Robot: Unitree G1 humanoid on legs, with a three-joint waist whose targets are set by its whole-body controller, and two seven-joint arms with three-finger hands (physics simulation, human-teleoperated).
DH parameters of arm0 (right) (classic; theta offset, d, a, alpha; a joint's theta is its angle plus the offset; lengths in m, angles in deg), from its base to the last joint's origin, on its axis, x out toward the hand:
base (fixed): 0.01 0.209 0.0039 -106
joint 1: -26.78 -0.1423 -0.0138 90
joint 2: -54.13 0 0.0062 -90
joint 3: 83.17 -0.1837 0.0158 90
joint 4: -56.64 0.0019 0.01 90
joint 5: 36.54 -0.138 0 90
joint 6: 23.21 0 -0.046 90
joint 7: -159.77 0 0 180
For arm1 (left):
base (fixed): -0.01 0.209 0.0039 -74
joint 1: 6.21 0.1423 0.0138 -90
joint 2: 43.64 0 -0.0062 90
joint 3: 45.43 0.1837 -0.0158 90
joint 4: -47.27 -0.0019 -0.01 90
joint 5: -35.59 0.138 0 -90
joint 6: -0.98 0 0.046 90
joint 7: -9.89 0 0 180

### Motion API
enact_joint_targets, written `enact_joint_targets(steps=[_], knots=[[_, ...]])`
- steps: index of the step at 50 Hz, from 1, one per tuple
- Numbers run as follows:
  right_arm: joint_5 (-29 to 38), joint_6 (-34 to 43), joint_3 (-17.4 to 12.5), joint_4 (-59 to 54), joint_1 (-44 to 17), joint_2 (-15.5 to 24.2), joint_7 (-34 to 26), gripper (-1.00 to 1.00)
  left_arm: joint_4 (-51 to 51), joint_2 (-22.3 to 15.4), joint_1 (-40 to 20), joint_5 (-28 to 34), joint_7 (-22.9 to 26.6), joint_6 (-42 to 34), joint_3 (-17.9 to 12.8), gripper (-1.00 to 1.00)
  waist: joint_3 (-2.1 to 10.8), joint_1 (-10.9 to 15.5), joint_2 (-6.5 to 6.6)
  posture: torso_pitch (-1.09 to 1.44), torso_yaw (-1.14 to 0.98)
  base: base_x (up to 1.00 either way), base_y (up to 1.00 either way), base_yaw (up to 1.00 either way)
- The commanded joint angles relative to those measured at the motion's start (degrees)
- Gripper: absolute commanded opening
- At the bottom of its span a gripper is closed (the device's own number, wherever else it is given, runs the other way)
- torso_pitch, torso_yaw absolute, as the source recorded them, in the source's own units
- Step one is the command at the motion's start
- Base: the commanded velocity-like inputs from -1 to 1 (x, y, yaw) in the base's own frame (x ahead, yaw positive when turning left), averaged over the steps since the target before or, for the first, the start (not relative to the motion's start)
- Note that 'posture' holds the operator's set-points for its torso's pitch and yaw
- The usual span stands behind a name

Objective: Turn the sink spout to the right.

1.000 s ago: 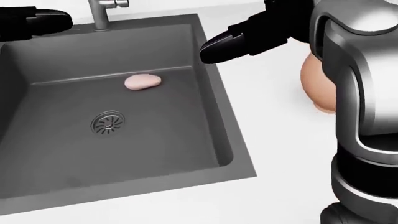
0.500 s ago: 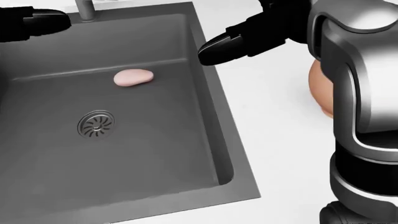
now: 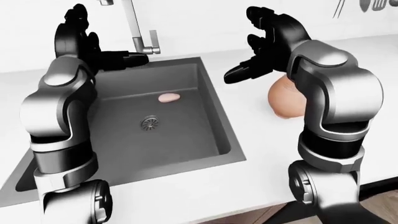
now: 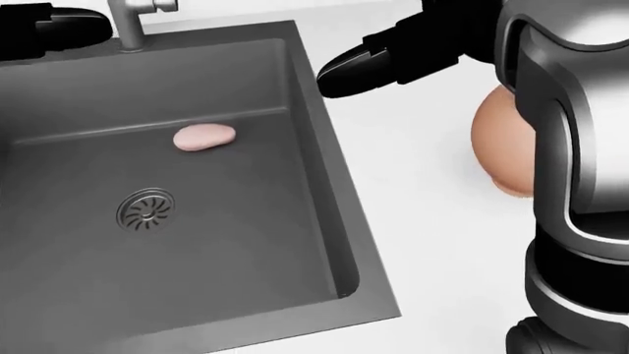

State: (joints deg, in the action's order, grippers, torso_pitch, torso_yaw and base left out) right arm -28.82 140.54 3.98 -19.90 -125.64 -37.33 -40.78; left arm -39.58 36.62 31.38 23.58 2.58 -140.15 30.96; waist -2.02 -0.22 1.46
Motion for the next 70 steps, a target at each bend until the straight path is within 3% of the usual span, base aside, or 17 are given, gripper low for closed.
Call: enact_joint_targets(steps=[1,24,45,51,65,70], knots=[[0.31,-1.52,-0.56,1.14,-1.96,0.49,0.28,1.0,1.35,-0.79,-2.1,0.1,-0.05,1.76,-0.48,1.0,1.6,-0.03,0.24,-0.04,0.0,0.0,0.0,0.0],[0.61,-1.67,-0.21,0.05,-3.13,0.37,-0.01,1.0,1.14,-1.04,-2.98,-0.29,-0.1,0.78,-0.55,1.0,4.99,0.24,0.39,-0.13,0.0,0.0,0.0,0.0],[0.63,-1.98,-0.33,0.18,-2.8,0.12,0.04,1.0,0.88,-0.91,-2.92,-0.76,-0.41,1.3,-0.57,1.0,10.39,-0.1,0.52,-0.26,0.0,0.0,0.0,0.0],[0.57,-1.39,-0.36,0.98,-2.6,0.26,-0.03,1.0,-9.52,-0.04,-5.11,4.28,0.1,8.59,2.83,1.0,11.66,-0.01,0.44,-0.26,0.0,0.0,0.0,0.0],[0.59,-1.66,-0.06,-0.12,-3.67,0.15,-0.01,1.0,-29.97,-1.0,-12.6,6.61,0.44,19.08,1.67,1.0,12.53,-0.28,0.36,-0.26,0.0,0.0,0.0,0.0],[0.74,-1.68,0.0,-0.15,-3.72,0.0,-0.03,1.0,-39.52,-0.46,-14.1,7.69,0.22,25.23,2.62,1.0,12.62,-0.26,0.35,-0.26,0.0,0.0,0.0,0.0]])
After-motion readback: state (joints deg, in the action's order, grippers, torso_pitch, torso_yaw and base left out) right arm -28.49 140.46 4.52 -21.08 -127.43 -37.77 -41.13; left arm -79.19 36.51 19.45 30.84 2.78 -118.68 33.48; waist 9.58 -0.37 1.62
